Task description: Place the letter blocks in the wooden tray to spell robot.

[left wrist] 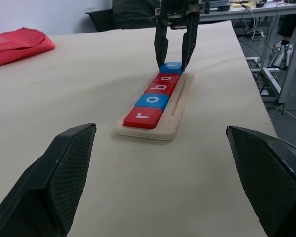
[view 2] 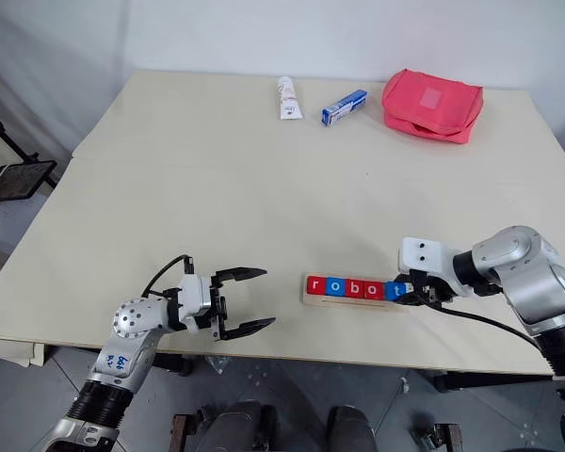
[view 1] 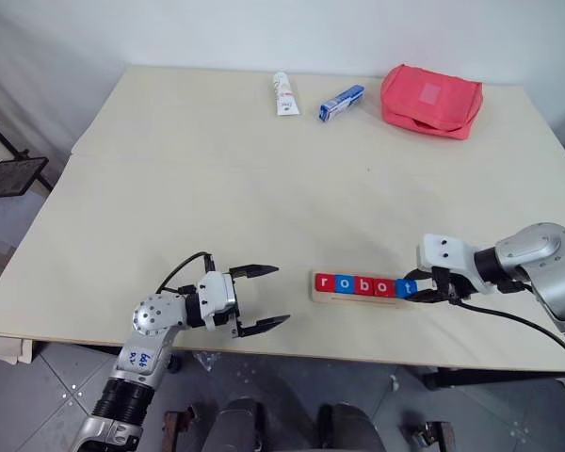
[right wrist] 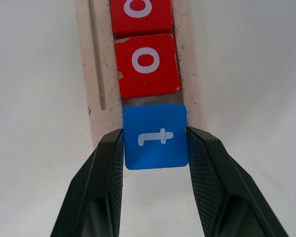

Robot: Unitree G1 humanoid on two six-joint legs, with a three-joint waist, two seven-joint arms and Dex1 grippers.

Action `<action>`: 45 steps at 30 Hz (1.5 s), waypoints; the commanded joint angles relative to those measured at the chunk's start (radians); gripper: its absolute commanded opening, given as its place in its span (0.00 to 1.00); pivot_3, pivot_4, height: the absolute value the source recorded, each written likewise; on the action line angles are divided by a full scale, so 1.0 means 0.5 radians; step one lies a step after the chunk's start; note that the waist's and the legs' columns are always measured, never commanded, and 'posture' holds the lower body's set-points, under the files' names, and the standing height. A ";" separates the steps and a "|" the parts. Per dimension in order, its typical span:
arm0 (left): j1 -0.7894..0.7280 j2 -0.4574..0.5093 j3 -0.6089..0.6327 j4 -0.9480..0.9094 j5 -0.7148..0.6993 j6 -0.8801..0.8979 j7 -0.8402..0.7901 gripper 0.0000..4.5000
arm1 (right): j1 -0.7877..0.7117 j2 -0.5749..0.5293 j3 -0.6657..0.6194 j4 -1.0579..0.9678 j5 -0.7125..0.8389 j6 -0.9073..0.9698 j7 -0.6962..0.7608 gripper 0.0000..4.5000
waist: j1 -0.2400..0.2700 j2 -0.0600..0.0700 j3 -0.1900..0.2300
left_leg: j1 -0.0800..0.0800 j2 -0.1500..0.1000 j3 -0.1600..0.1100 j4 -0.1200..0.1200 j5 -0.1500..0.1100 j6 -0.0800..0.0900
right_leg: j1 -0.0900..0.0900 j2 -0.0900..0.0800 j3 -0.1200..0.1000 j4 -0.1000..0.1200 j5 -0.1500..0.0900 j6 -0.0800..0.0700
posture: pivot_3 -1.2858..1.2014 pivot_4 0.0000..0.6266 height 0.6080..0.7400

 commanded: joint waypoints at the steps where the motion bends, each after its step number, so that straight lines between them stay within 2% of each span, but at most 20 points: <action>1: 0.013 0.002 0.005 -0.074 0.009 -0.032 0.020 1.00 | -0.049 0.030 -0.021 -0.018 0.012 -0.009 0.021 0.33 | 0.000 0.000 0.000 | 0.000 0.000 0.000 0.000 0.000 0.000 | 0.000 0.000 0.000 0.000 0.000 0.000 | 0.52 0.24 1.00; 4: 0.008 0.000 0.003 -0.068 0.011 -0.031 0.024 1.00 | -0.059 0.048 -0.022 -0.030 0.021 0.011 0.036 0.33 | 0.000 0.000 0.000 | 0.000 0.000 0.000 0.000 0.000 0.000 | 0.000 0.000 -0.001 0.000 0.000 0.000 | 0.52 0.24 1.00; 11: -0.014 -0.007 0.004 -0.047 0.023 -0.037 0.034 1.00 | -0.043 0.080 -0.014 -0.030 -0.021 0.018 0.007 0.86 | 0.001 0.000 0.000 | 0.000 0.000 0.000 0.000 0.000 0.000 | 0.000 0.000 -0.001 0.000 0.000 0.000 | 0.52 0.24 1.00; 13: -0.021 -0.010 0.003 -0.039 0.025 -0.039 0.033 1.00 | -0.036 0.077 -0.023 -0.035 -0.024 0.024 0.001 0.99 | 0.001 0.000 0.000 | 0.000 0.000 0.000 0.000 0.000 0.000 | 0.000 0.000 -0.001 0.000 0.000 0.000 | 0.52 0.24 1.00; 17: -0.047 -0.021 0.001 -0.008 0.030 -0.045 0.032 1.00 | -0.012 0.069 -0.115 -0.110 0.027 0.105 -0.052 0.99 | 0.001 0.000 0.000 | 0.000 0.000 0.000 0.000 0.000 0.000 | 0.000 0.000 -0.001 0.000 0.000 0.000 | 0.52 0.24 1.00; 21: -0.083 -0.039 -0.003 0.027 0.032 -0.055 0.023 1.00 | 0.122 0.053 -0.386 -0.259 0.184 0.222 -0.162 0.99 | 0.004 0.000 0.000 | -0.001 0.000 0.000 0.000 0.000 0.000 | 0.000 0.000 -0.002 0.000 0.000 0.000 | 0.52 0.24 1.00; 25: -0.142 -0.061 0.012 0.082 0.016 -0.037 0.033 1.00 | 0.390 0.126 -0.717 -0.320 0.316 0.124 -0.313 0.99 | 0.013 0.000 0.000 | -0.001 -0.001 -0.005 0.000 0.000 0.000 | 0.001 0.000 -0.004 0.002 0.000 0.000 | 0.52 0.24 1.00; 31: -0.229 -0.072 0.075 0.137 0.072 0.018 0.178 1.00 | 0.896 0.236 -1.180 -0.275 0.626 -0.309 -0.087 0.99 | 0.013 -0.001 0.000 | -0.002 -0.003 -0.005 -0.001 0.000 0.000 | 0.002 -0.001 -0.008 0.002 0.000 0.000 | 0.52 0.24 1.00; 34: -0.229 -0.057 0.114 0.096 -0.098 0.101 0.058 1.00 | 0.996 0.257 -1.288 -0.143 0.673 -0.438 -0.054 0.99 | 0.001 -0.001 0.001 | 0.000 -0.002 -0.002 -0.001 0.000 0.000 | 0.002 -0.001 -0.008 0.002 0.000 0.000 | 0.52 0.24 1.00; 37: -0.311 0.007 0.202 0.142 -0.224 0.223 -0.030 1.00 | 1.088 0.291 -1.435 0.159 0.849 -0.670 0.267 0.99 | 0.004 -0.002 0.001 | 0.002 0.000 -0.001 -0.001 0.001 -0.001 | 0.003 0.001 -0.007 0.001 0.000 0.000 | 0.52 0.24 1.00; 39: -0.335 0.058 0.221 0.144 -0.286 0.277 -0.133 1.00 | 1.073 0.301 -1.485 0.344 0.946 -0.803 0.469 0.99 | 0.004 -0.002 0.001 | 0.002 0.000 -0.001 -0.001 0.001 -0.001 | 0.004 0.001 -0.007 0.001 0.000 0.000 | 0.52 0.24 1.00; 45: -0.361 0.147 0.240 0.131 -0.361 0.436 -0.302 1.00 | 0.899 0.247 -1.436 0.643 0.918 -0.953 0.471 0.99 | -0.002 -0.002 0.001 | 0.003 0.000 0.000 -0.001 0.000 0.000 | 0.004 0.000 -0.007 0.001 0.000 0.000 | 0.52 0.24 1.00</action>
